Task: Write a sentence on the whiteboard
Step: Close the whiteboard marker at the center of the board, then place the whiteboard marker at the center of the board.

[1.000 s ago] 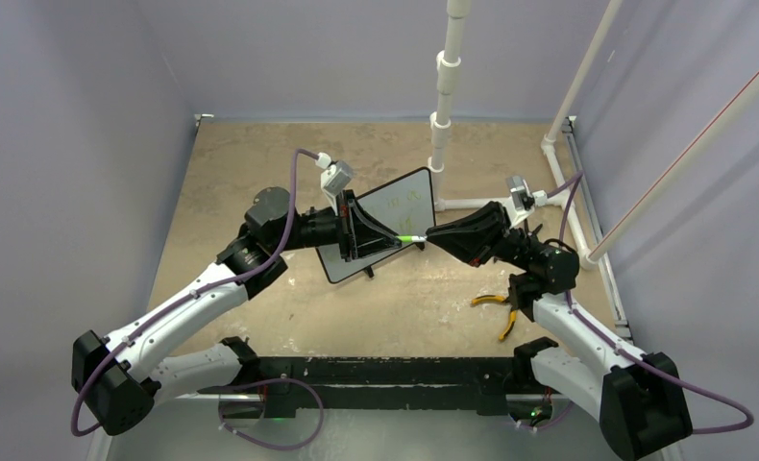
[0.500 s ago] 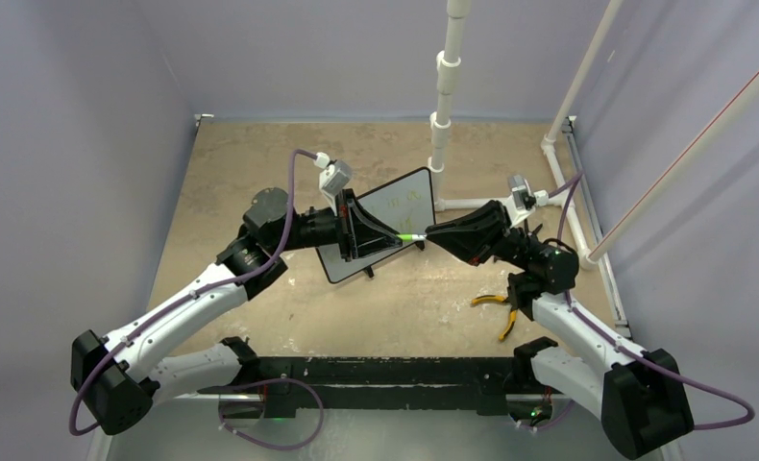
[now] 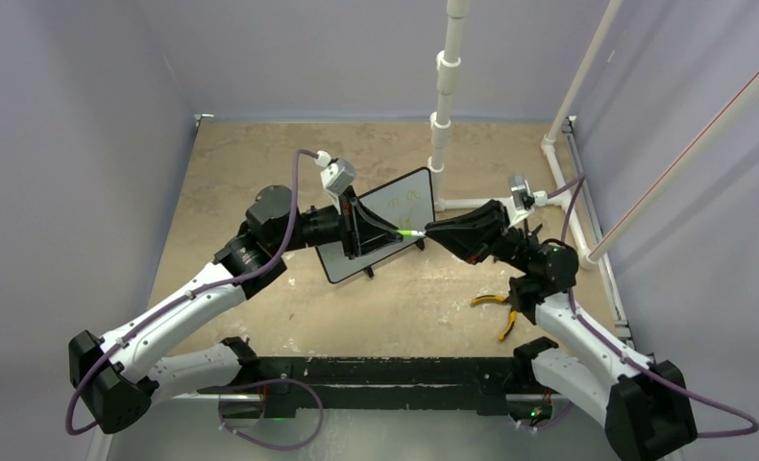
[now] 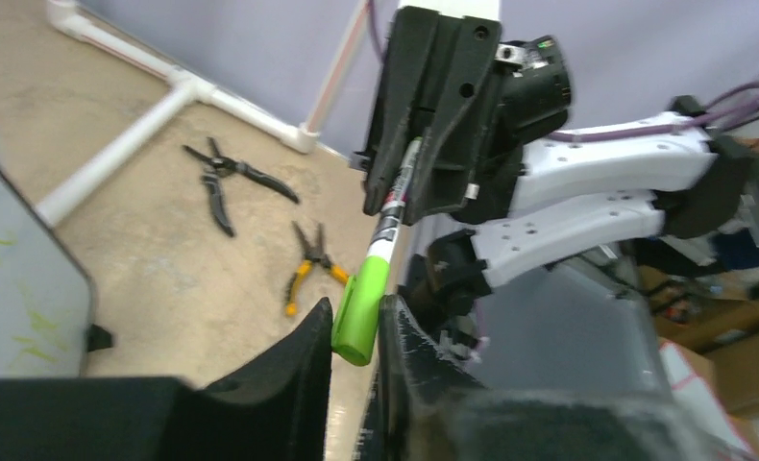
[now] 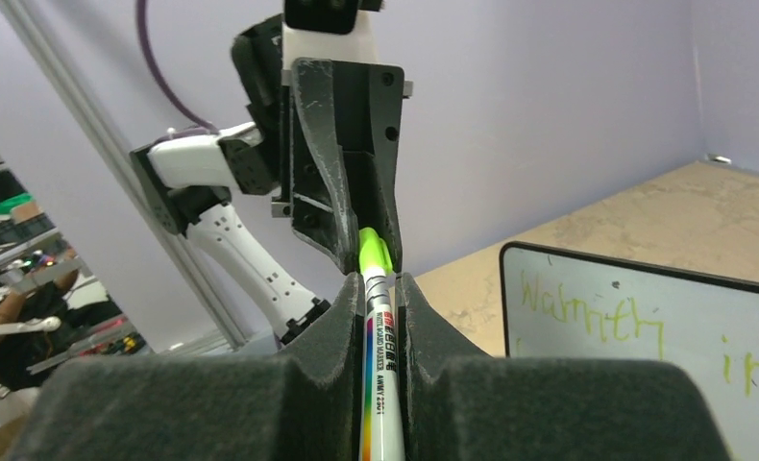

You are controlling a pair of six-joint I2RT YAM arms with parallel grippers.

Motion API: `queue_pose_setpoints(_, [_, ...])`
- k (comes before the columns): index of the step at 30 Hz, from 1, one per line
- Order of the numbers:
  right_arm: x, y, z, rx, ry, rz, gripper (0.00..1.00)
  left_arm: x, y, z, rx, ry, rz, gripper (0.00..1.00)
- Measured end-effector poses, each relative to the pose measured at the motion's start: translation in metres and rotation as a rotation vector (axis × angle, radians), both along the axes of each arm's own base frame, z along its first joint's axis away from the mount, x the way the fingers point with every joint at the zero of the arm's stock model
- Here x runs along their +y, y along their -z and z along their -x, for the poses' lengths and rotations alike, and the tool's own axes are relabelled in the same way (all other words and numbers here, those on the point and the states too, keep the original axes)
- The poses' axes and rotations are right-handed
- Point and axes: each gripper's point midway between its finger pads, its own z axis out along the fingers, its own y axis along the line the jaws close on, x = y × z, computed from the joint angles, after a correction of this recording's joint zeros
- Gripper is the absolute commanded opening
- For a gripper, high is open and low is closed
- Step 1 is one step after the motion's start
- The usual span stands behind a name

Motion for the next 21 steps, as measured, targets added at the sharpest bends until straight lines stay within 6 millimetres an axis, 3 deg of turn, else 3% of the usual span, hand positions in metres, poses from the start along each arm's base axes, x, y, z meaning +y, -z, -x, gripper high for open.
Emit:
queue_pose_setpoints(2, [0.000,0.002,-0.002,0.013,0.026,0.012,0.00,0.002,0.000,-0.005,-0.015,-0.038,-0.029,0.45])
queue_pose_setpoints(5, [0.001,0.001,-0.012,0.045,0.121,0.051,0.00,0.000,0.011,-0.013,-0.006,-0.083,-0.104,0.62])
queue_pose_setpoints(8, [-0.012,0.003,-0.031,0.092,0.284,0.091,0.00,0.008,0.018,-0.026,-0.001,-0.152,-0.175,0.71])
queue_pose_setpoints(11, [-0.028,0.016,-0.044,0.139,0.419,0.146,0.00,0.022,0.009,-0.045,-0.020,-0.244,-0.205,0.76])
queue_pose_setpoints(17, [-0.038,0.073,-0.058,0.273,0.514,0.310,0.02,0.056,-0.026,-0.088,-0.094,-0.457,-0.218,0.79])
queue_pose_setpoints(21, [-0.032,0.127,-0.069,0.397,0.491,0.446,0.05,0.091,-0.023,-0.133,-0.081,-0.622,-0.259,0.79])
